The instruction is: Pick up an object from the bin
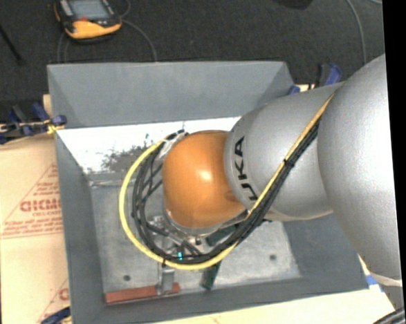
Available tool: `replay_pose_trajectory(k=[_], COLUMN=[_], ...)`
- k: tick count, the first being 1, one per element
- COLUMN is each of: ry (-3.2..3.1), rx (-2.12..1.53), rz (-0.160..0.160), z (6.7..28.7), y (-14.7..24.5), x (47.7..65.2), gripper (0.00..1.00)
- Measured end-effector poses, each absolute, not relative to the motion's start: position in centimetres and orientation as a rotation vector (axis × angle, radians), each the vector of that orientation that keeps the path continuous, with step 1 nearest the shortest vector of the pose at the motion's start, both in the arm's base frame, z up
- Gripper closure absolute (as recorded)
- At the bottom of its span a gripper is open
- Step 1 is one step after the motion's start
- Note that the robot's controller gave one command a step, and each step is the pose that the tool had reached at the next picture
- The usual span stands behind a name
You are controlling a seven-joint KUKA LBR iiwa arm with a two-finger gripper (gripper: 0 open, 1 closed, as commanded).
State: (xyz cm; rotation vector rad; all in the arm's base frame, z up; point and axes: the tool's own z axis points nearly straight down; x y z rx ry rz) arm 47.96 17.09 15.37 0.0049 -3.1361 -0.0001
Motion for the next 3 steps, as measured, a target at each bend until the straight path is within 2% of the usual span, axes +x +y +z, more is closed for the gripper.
replay_pose_trajectory(k=[1,2,3], ry=[-3.143,-3.123,-3.123], rx=[0.000,0.352,0.350], rz=[-0.002,0.001,-0.002], z=[15.7,10.4,10.4], y=[17.0,8.5,8.6], x=[48.2,51.6,51.6], gripper=[0.00,1.00,0.00])
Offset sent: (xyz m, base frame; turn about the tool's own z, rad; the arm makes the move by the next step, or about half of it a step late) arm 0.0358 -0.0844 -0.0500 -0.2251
